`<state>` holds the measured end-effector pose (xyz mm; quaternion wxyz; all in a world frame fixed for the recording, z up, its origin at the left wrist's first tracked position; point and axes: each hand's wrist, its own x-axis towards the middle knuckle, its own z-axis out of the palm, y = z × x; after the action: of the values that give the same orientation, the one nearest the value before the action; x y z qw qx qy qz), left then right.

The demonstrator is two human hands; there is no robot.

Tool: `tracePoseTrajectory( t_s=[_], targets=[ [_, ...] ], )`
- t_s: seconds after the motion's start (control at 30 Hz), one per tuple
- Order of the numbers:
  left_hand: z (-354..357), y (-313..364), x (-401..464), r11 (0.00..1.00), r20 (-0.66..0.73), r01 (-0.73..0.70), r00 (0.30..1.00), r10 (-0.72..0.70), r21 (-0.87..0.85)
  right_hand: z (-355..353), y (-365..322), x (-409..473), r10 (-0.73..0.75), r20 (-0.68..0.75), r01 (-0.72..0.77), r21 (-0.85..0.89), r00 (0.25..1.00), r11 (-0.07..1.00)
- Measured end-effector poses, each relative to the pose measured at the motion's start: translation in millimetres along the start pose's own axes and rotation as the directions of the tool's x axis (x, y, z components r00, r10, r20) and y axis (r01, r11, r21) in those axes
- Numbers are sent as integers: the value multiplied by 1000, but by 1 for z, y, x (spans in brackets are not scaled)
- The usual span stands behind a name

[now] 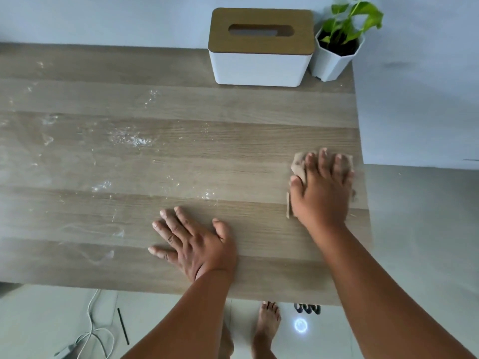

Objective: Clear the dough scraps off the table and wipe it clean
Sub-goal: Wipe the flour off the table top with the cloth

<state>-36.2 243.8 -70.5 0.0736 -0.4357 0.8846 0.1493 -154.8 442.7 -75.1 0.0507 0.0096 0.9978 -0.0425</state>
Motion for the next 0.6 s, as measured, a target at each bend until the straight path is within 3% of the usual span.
tracePoseTrajectory(
  t_s=[0.1, 0.23, 0.37, 0.6],
  targets=[
    [0, 0, 0, 1000, -7, -3, 1000, 3, 2, 0, -48, 17, -38, 18, 38, 36, 999, 999],
    [-1, 0, -1, 1000, -10, 1, 1000, -2, -1, 3, -82, -12, -216, 16, 213, 96, 976, 972],
    [-3, 2, -2, 1000, -17, 5, 1000, -5, -3, 12, -81, -59, -339, 16, 336, 108, 941, 936],
    [-4, 2, -3, 1000, -6, 11, 1000, -11, -1, 8, -67, -92, -393, 45, 381, 171, 918, 909]
  ],
)
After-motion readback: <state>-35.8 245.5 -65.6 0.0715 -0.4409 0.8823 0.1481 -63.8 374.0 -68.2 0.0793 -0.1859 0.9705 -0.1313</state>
